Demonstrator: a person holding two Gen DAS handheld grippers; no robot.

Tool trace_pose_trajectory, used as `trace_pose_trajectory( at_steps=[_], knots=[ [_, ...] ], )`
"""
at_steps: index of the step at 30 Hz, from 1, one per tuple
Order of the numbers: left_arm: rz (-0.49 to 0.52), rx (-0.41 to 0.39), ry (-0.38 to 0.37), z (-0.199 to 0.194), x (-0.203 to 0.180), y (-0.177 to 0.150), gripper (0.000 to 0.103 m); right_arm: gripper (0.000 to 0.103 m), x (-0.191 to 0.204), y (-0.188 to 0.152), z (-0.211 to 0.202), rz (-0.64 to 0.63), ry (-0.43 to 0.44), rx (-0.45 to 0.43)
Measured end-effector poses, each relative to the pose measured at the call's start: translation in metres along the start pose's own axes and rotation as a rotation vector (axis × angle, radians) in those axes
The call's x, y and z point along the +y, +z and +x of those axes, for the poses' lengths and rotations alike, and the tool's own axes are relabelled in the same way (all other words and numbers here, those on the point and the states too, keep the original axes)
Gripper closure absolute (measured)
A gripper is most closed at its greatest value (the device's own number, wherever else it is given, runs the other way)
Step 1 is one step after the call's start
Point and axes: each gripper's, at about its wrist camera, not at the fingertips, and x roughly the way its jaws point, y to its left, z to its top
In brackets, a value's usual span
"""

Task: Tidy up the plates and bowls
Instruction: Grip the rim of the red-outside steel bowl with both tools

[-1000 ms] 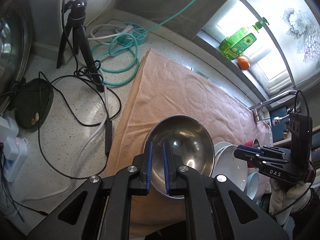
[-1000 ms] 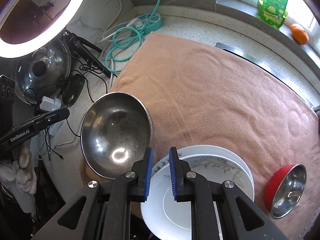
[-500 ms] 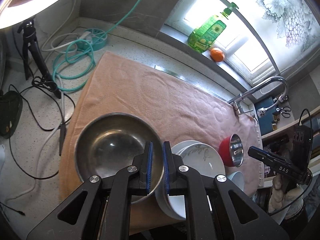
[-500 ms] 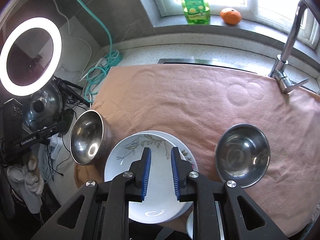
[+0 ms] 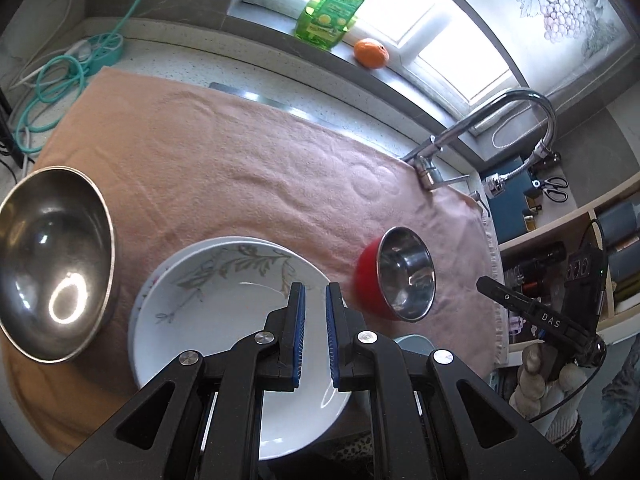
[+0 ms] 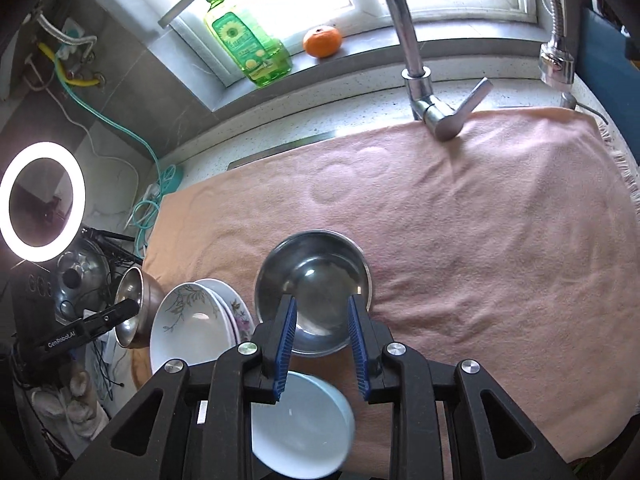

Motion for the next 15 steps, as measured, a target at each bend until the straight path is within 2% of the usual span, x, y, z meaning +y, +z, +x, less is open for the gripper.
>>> trace_pose_trajectory(
  at_steps=[7,15],
  knots=[
    [0.013,0.042,0.020,0.035,-0.036,-0.006,0.095,0.079,-0.023,-0.001,0.014,-0.033,0.042,0.022],
    [0.009,0.073,0.048,0.067,-0.053,-0.001,0.095,0.079,-0.040,0.002,0.042,-0.021,0.080,0.071]
  ],
)
